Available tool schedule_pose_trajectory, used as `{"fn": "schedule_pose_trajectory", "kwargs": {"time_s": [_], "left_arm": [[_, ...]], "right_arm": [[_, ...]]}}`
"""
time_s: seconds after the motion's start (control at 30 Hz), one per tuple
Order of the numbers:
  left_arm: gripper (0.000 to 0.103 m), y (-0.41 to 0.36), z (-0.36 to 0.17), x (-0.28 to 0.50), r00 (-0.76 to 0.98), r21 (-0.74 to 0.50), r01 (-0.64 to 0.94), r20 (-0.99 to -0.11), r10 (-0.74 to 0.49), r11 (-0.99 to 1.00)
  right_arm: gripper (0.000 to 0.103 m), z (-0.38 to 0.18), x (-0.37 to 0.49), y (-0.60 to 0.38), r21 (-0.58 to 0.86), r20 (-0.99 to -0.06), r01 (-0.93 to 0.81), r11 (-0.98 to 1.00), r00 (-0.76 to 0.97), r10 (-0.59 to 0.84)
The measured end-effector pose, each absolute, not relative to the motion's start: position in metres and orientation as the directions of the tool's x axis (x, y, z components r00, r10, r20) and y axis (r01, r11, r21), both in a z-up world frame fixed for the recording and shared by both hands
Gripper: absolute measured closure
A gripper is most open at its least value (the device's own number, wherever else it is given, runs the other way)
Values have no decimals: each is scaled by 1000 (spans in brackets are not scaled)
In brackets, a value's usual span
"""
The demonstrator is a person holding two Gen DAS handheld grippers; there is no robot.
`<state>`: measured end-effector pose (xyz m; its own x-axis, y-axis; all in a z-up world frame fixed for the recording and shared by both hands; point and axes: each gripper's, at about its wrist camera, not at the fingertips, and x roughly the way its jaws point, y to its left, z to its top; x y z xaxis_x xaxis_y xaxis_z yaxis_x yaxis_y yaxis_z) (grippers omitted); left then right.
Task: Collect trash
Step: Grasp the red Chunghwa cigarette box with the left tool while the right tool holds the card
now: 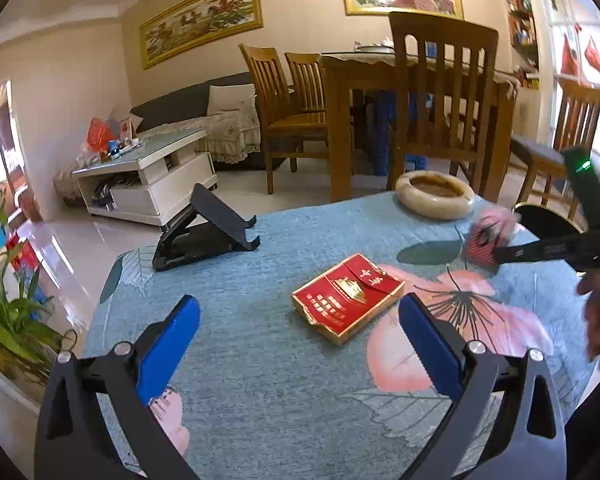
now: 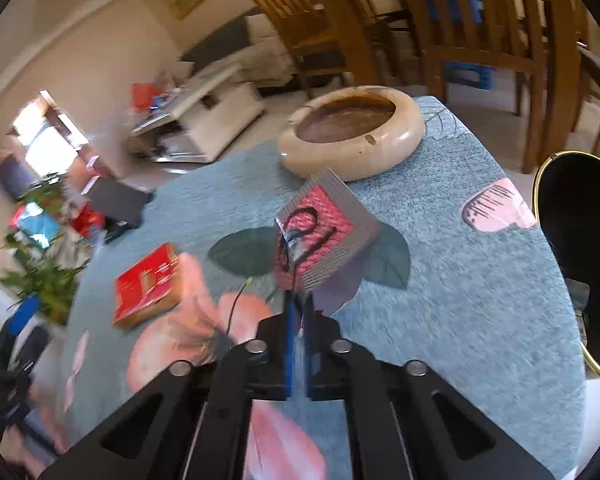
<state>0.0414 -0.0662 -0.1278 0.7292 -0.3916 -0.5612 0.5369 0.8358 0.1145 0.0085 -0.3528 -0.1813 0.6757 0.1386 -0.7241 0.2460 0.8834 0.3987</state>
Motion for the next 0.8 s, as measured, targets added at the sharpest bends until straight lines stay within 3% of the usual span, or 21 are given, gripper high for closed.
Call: {"fn": "schedule_pose_trajectory", "kwargs": {"time_s": [0.43, 0.6, 0.8], "left_arm": [[3, -87, -127, 90, 735, 196, 553, -573, -363, 810], [3, -122, -145, 106, 647, 253, 683, -645, -407, 685], [3, -160, -173, 118, 473, 222, 827, -772, -426, 517]], "right_arm": [[103, -169, -28, -354, 503, -600, 98, 859, 754, 266], [103, -162, -32, -362, 525, -565, 87, 846, 779, 270], [103, -161, -35, -370, 548, -547, 89, 832, 790, 276]]}}
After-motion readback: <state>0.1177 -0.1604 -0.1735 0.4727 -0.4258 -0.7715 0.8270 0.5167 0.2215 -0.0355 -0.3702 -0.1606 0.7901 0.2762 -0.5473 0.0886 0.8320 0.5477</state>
